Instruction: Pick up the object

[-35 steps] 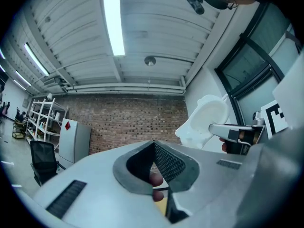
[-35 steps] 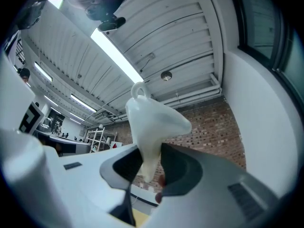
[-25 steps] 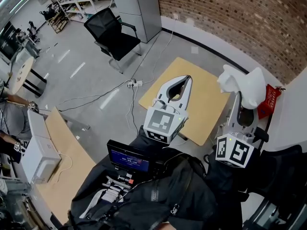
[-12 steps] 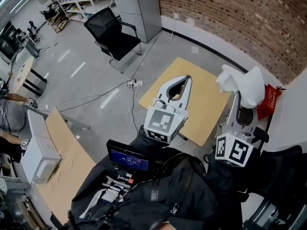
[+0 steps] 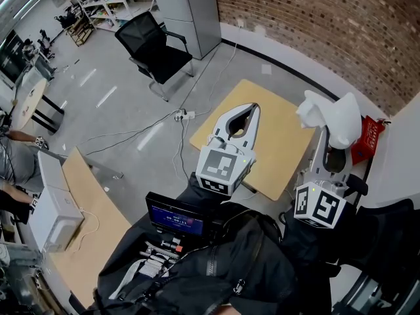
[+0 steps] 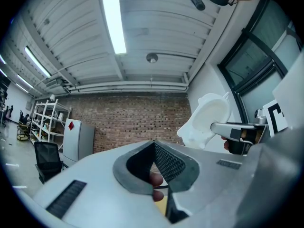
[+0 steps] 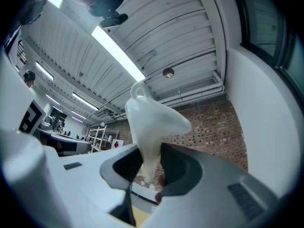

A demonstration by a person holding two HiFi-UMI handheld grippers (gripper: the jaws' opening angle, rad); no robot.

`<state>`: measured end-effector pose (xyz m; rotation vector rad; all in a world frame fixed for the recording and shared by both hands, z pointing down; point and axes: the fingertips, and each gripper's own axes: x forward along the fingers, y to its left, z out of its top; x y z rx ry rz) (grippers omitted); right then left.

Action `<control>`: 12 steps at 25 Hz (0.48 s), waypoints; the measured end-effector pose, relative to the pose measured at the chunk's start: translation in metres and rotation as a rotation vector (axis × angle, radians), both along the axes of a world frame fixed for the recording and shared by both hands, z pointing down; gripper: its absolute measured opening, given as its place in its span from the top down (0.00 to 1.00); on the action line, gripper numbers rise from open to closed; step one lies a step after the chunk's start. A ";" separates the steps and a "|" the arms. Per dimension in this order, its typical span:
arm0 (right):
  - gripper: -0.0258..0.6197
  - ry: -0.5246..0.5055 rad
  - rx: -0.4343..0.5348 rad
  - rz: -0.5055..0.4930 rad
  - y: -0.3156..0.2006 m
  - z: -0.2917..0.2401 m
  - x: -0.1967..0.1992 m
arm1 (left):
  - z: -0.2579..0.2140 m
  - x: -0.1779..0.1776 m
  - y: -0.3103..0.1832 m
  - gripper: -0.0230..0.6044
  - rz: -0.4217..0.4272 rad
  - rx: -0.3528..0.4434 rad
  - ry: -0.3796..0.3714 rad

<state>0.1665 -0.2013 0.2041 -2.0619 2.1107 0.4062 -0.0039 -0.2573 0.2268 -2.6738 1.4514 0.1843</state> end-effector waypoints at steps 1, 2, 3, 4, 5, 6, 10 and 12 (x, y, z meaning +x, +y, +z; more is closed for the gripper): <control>0.77 0.003 -0.001 -0.001 0.000 0.000 0.000 | 0.000 0.001 0.000 0.97 0.001 0.000 0.000; 0.77 0.007 -0.002 -0.002 0.001 0.001 0.000 | 0.000 0.002 0.001 0.97 0.002 0.000 -0.001; 0.77 0.012 -0.002 -0.002 0.001 0.001 -0.001 | 0.000 0.002 0.002 0.97 0.003 0.000 -0.001; 0.77 0.017 -0.001 -0.002 0.002 0.001 -0.002 | 0.000 0.003 0.003 0.97 0.004 0.000 -0.001; 0.77 0.022 -0.001 -0.002 0.002 0.001 -0.003 | 0.001 0.003 0.003 0.97 0.005 -0.001 -0.002; 0.77 0.025 -0.001 -0.002 0.002 0.000 -0.005 | 0.001 0.003 0.004 0.97 0.005 -0.002 -0.002; 0.77 0.030 -0.003 -0.004 0.004 0.001 -0.008 | 0.002 0.001 0.006 0.97 0.006 -0.005 -0.004; 0.77 0.026 -0.004 -0.003 0.006 0.001 -0.007 | 0.002 0.001 0.006 0.97 0.005 -0.006 -0.005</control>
